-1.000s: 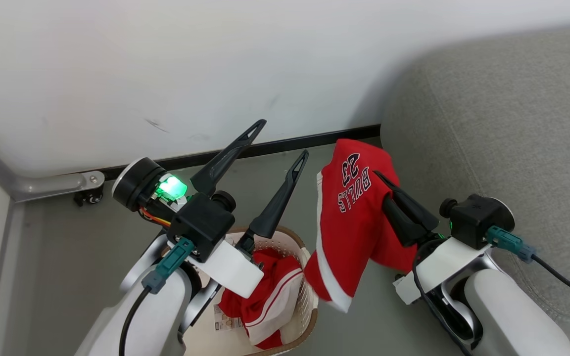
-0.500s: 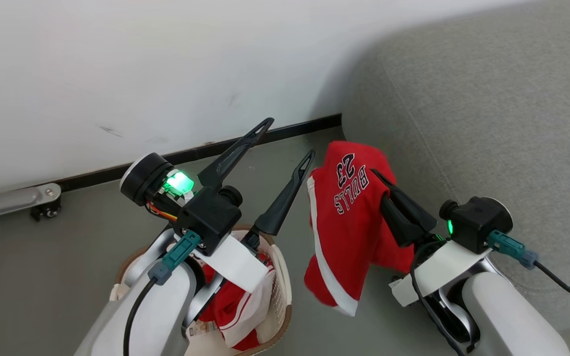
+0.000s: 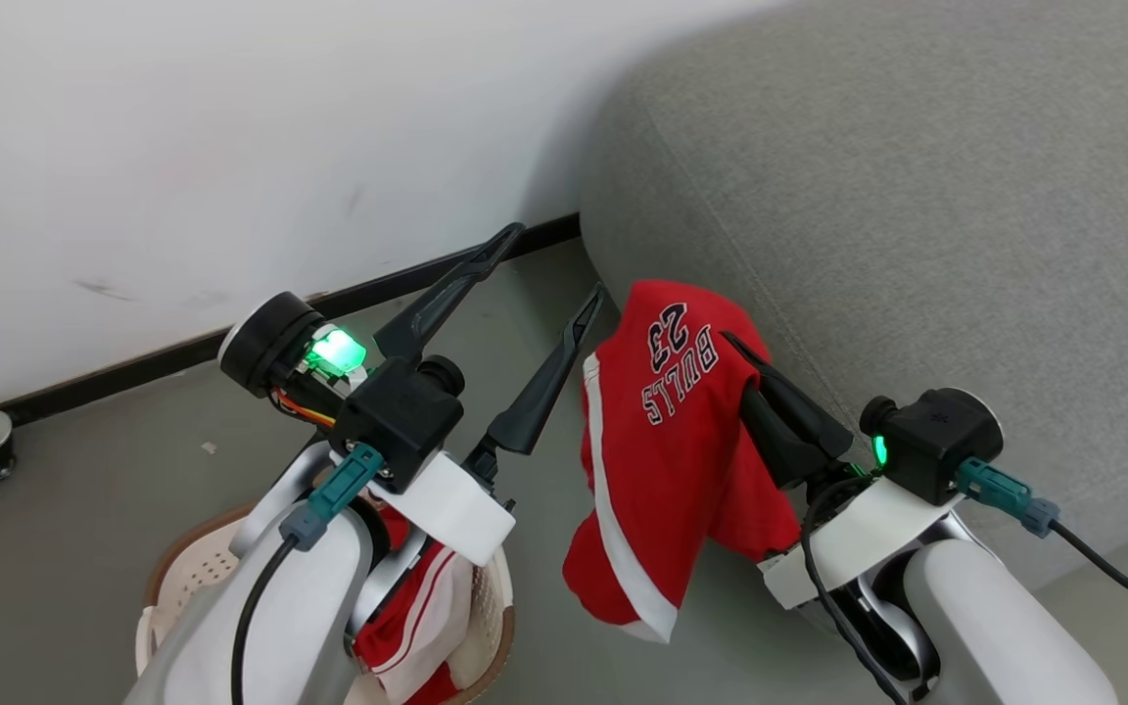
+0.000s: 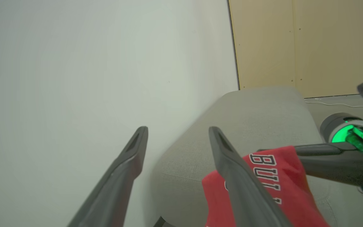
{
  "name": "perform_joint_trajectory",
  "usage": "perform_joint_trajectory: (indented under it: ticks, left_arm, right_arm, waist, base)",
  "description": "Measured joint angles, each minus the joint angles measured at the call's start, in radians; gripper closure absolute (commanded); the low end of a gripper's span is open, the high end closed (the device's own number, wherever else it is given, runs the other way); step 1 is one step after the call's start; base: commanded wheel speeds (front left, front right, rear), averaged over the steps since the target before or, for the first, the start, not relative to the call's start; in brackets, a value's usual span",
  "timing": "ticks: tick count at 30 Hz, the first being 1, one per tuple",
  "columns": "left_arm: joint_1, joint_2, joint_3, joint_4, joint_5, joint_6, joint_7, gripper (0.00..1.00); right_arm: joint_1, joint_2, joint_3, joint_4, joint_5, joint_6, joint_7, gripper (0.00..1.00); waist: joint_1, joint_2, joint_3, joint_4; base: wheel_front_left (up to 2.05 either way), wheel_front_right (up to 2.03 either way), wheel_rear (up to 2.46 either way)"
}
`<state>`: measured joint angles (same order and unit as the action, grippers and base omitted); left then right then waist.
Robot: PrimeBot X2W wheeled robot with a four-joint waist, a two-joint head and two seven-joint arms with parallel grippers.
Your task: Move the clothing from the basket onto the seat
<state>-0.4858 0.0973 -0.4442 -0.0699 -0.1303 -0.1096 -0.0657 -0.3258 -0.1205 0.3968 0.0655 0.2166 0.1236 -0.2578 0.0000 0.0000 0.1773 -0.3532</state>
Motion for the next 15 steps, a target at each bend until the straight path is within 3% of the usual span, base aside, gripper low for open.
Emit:
perform_joint_trajectory:
  ticks: [15]
  left_arm:
    - [0.001,0.027,0.035,-0.018,0.009,0.021,0.021,0.00]
  right_arm:
    - [-0.011,0.013,0.040,0.001,0.016,0.000,0.000,1.00]
  waist:
    - [0.0000,0.0000,0.030,-0.100]
  base:
    - [0.00,0.00,0.00]
